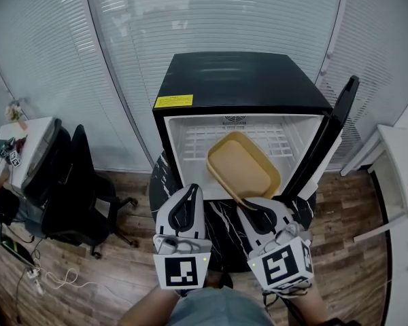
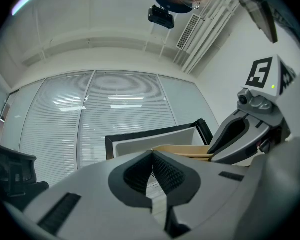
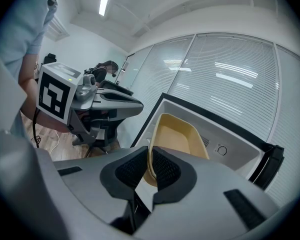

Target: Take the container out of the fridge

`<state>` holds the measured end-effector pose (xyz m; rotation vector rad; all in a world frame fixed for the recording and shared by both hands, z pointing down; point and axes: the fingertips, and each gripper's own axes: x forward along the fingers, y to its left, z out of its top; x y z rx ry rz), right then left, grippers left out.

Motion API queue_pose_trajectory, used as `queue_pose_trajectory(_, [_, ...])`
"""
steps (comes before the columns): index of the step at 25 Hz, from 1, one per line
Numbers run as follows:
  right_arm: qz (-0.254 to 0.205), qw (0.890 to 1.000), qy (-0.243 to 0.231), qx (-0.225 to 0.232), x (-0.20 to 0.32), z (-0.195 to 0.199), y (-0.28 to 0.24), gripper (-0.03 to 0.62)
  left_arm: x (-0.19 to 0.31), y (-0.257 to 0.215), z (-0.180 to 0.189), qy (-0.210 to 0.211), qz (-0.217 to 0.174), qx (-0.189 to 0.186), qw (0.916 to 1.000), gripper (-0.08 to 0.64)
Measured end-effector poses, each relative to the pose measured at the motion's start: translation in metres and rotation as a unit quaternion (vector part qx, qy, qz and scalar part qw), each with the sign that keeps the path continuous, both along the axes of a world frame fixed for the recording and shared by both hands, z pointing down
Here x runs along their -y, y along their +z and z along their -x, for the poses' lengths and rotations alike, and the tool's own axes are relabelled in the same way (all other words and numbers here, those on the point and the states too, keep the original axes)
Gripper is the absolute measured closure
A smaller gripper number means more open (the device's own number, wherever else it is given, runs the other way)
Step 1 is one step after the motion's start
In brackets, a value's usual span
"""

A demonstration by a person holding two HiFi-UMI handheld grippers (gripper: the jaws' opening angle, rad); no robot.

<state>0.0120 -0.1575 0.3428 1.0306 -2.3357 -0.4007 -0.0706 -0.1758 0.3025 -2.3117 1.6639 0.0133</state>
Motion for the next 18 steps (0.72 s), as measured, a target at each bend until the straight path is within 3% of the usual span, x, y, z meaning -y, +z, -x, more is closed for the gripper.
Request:
queue_pose_trajectory(4, [0.000,1.000,0.001,0.000,-0.0013,-0.0010,-0.0003,0.549,-0.0010,-0.0001,-0.0007,-0.001,0.003,-0.022,0.9997,0.543])
queue_pose_trajectory(7, [-0.001,1.000,0.001,-0.001,-0.0027,-0.0020,0.0001,0.549,-0.0025,0.0000,-0.0023,0.001,0.001,-0.008,1.0000,0.543])
queue_pose_trajectory(11, [-0.001,1.000,0.001,-0.002,-0.0039,-0.0025,-0.0009,0.549,-0.0035,-0.0017,-0.0029,0.001,0.000,-0.019,0.9998,0.543])
queue_pose_trajectory(15, [-0.001,1.000,0.000,-0.005,-0.0043,-0.0036,-0.0019,0.549,-0.0042,-0.0028,-0.0051,0.004,-0.004,0.012,0.9999,0.543])
queue_pose_trajectory(18, [-0.006,1.000,0.000,-0.002,-0.0043,-0.0038,-0.0036,0.549,-0.0046,-0.0042,-0.0046,0.001,-0.003,-0.015,0.9999,0.543])
